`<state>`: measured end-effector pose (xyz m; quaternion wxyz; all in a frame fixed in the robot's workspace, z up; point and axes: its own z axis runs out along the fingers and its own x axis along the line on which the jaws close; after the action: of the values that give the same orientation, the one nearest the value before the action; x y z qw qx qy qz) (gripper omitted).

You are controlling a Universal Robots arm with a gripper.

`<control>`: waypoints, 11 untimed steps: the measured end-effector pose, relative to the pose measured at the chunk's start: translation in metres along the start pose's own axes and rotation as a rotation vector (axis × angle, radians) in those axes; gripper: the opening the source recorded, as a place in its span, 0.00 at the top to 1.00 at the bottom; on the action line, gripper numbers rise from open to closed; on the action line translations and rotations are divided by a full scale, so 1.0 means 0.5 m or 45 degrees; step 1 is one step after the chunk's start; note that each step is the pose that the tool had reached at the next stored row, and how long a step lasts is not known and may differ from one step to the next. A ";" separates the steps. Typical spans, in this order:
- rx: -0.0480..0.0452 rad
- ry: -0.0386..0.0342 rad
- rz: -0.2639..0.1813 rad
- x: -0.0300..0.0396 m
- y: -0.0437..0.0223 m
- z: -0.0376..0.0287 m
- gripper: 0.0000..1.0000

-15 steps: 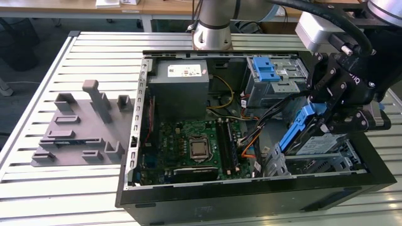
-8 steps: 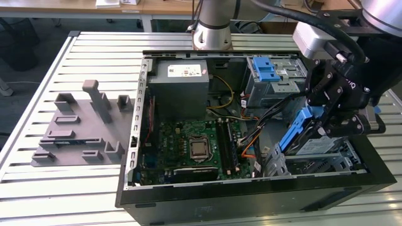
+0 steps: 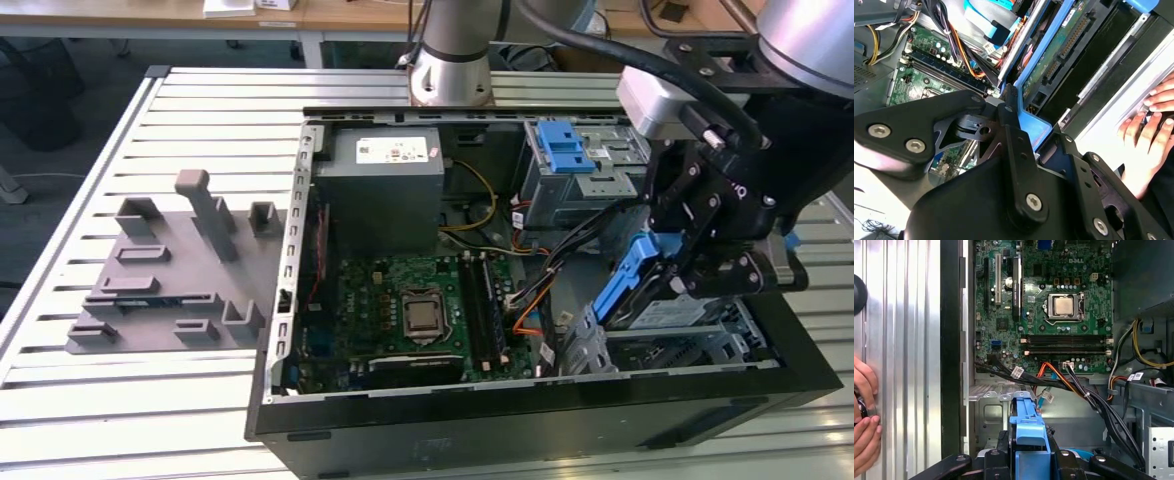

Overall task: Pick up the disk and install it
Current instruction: 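Insert the disk into the insertion slot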

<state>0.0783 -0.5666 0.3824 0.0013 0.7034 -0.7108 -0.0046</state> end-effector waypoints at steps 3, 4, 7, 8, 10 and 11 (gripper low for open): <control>0.000 0.0001 0.000 0.000 0.000 0.001 0.64; 0.000 0.0002 0.000 0.000 0.000 0.001 0.62; 0.000 -0.0002 0.000 0.000 0.000 0.001 0.56; 0.000 -0.0001 0.000 0.000 0.000 0.001 0.56; 0.000 -0.0001 0.000 0.000 0.000 0.001 0.56; 0.000 -0.0001 0.000 0.000 0.000 0.001 0.58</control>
<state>0.0783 -0.5666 0.3817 0.0012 0.7034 -0.7108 -0.0046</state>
